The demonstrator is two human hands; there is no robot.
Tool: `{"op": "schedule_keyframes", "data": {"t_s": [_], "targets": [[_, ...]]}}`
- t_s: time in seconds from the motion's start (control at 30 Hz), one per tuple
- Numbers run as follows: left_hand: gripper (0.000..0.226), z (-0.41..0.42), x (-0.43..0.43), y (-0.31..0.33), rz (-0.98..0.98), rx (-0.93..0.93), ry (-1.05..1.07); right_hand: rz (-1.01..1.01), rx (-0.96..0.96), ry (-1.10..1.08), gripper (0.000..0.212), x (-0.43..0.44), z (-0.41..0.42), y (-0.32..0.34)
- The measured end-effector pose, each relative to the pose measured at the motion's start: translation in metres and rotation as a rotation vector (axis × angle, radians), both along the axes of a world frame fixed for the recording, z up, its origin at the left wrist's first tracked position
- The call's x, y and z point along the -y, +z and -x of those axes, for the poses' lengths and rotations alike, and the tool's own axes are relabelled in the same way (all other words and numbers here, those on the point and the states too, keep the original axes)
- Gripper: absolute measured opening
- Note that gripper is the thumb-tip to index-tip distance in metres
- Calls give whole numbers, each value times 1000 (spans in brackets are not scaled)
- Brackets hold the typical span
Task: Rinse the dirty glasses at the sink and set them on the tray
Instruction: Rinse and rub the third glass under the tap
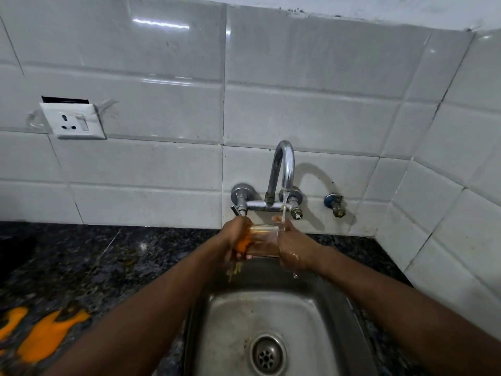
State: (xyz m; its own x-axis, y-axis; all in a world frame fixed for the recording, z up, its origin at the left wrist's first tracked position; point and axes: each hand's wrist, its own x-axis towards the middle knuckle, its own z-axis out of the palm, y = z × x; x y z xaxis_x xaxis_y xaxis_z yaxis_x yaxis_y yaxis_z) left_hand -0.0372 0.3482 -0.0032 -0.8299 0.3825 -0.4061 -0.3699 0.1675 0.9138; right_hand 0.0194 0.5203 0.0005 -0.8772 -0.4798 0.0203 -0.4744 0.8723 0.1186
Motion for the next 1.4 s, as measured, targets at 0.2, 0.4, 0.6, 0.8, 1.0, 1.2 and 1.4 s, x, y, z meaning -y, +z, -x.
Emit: {"op": "schedule_keyframes", "data": {"t_s": [0.2,0.4,0.6,0.8,1.0,1.2,1.4], "targets": [[22,-5,1,-6,-111,-266,109,485,388,-30,56,7,-5,10],[25,-2,4,-2,-161,-230,114,293,135,-58,57,9,0,-4],[27,1,1,-1,39,-260,133,128,111,-51,66,18,-3,2],[26,-3,0,-4,-148,-331,186,445,276,-107,58,24,-8,20],[28,2,5,4,37,-116,63,23,55,-67,57,12,-8,9],[24,1,-4,-2,-52,-375,193,377,266,-160,44,19,-10,22],[22,-1,-6,3,-164,-305,164,344,231,-230,50,16,-8,22]]}}
